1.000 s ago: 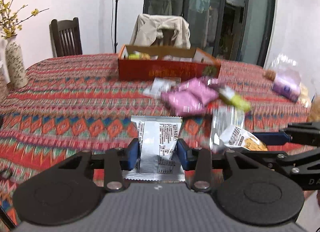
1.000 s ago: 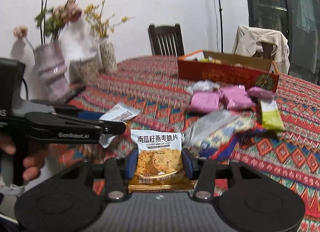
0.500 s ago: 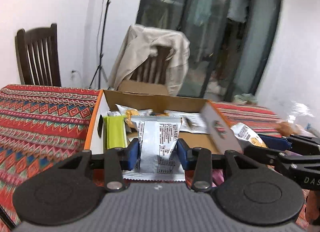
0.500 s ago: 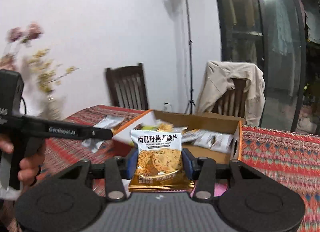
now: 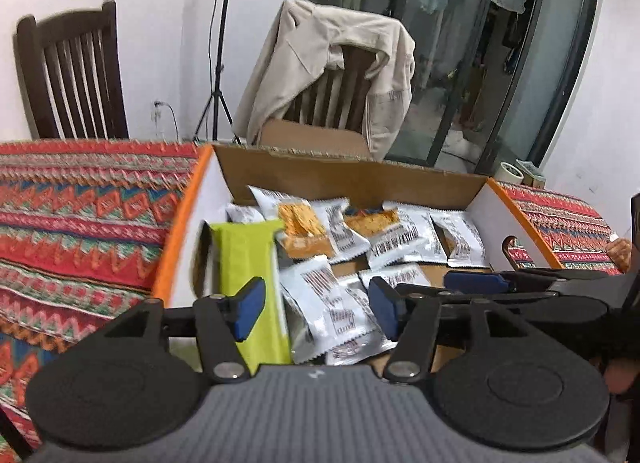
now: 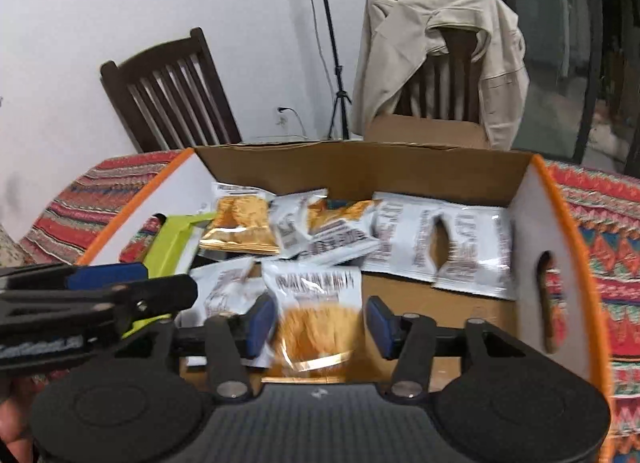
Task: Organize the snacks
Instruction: 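Lower both packets into the cardboard box and open both grippers, then withdraw both grippers from the box toward the snack pile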
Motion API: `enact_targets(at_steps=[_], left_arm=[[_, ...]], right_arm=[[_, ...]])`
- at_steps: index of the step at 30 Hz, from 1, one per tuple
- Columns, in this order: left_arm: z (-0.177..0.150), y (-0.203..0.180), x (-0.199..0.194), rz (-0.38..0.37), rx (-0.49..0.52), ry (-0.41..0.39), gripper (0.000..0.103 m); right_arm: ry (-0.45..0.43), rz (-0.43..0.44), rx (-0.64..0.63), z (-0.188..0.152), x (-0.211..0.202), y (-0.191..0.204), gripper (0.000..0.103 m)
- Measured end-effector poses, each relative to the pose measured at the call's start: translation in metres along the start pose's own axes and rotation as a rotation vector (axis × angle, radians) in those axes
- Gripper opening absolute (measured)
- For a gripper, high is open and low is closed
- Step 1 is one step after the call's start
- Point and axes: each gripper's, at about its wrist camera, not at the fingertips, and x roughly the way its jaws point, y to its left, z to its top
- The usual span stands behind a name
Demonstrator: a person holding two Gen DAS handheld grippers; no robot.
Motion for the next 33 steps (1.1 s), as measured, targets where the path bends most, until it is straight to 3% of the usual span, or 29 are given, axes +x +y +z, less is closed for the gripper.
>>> enact_targets(at_steps=[6,17,23,33], left_arm=[[0.008,-0.002,-0.05,-0.003,0.017,-0.057,0.061],[-0.038,-0.033,-0.184,-0.037,0.112,-0.171,0.076],[-0.097,-0.052,-0.253,0.01,0.168,-0.249,0.086],[-0.207,-0.075,-0.302,0.02,0.12,-0.238,0.096]], right_arm=[[-0.073,-0.002,-0.01,0.003,-0.039,0.002,0.058],[-0.218,-0.032,-0.171,-0.034,-0.197,0.019,0.076],[-0.282,-0.036,-0.219,-0.091,-0.28,0.029,0.082],[-0.311,-0.094,-0.269,-0.22,-0.351,0.044,0.09]])
